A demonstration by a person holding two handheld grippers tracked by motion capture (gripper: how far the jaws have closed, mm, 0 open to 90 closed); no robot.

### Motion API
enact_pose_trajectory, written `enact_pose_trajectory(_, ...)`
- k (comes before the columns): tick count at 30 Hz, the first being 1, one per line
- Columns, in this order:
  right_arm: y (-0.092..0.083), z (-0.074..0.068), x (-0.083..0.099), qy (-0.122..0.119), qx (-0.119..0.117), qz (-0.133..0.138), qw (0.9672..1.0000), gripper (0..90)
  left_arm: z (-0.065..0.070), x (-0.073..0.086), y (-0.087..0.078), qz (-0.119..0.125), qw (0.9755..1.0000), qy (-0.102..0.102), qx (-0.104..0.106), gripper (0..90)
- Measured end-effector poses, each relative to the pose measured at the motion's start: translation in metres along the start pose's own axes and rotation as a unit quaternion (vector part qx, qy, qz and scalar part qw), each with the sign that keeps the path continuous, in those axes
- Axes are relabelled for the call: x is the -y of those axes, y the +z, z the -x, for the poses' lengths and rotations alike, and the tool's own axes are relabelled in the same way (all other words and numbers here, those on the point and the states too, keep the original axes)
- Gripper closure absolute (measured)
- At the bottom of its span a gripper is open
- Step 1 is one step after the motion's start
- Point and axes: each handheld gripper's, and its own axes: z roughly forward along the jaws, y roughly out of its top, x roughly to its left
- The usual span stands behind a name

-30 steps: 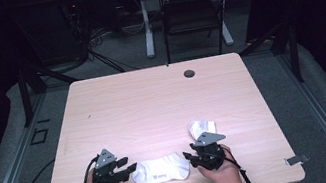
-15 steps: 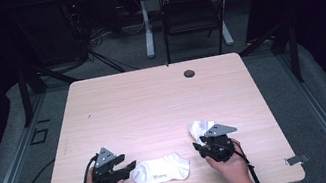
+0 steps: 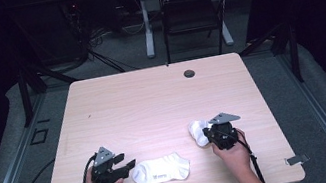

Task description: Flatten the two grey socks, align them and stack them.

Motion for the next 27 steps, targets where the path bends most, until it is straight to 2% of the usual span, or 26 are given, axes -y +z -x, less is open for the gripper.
enact_pose_trajectory(4,0.011,0.003,-0.001,0.007,0.01,-0.011,0.9999,87.9,0.0,0.0,0.001,0.0,1.0,0.001,0.003,45.1)
enact_pose_trajectory(6,0.023,0.004,-0.001,0.004,0.018,-0.022,0.9996,86.4,0.0,0.0,0.0,0.0,1.0,0.004,0.004,45.4)
enact_pose_trajectory(10,0.032,0.002,-0.001,-0.006,0.021,-0.036,0.9991,86.1,0.001,0.0,0.002,0.0,0.9999,0.01,0.003,45.8)
enact_pose_trajectory(13,0.04,-0.003,-0.002,-0.01,0.012,-0.036,0.9992,87.8,0.002,0.0,0.003,-0.001,0.9999,0.015,0.002,46.3)
enact_pose_trajectory(14,0.043,-0.009,-0.003,-0.012,-0.001,-0.033,0.9994,89.3,0.002,0.0,0.003,-0.001,0.9998,0.018,0.002,46.7)
enact_pose_trajectory(15,0.045,-0.012,-0.003,-0.015,-0.006,-0.031,0.9994,89.7,0.003,0.0,0.002,0.0,0.9998,0.02,-0.003,47.5)
enact_pose_trajectory(17,0.048,-0.017,-0.004,-0.02,-0.015,-0.028,0.9993,90.0,0.003,-0.001,0.002,0.0,0.9997,0.023,0.0,47.9)
enact_pose_trajectory(19,0.049,-0.02,-0.005,-0.025,-0.016,-0.028,0.9992,90.0,0.003,-0.001,0.002,-0.001,0.9998,0.022,0.0,48.0)
enact_pose_trajectory(27,0.064,-0.042,-0.016,-0.036,-0.051,-0.034,0.9975,90.0,0.003,-0.002,0.003,-0.006,0.9998,0.017,0.0,49.5)
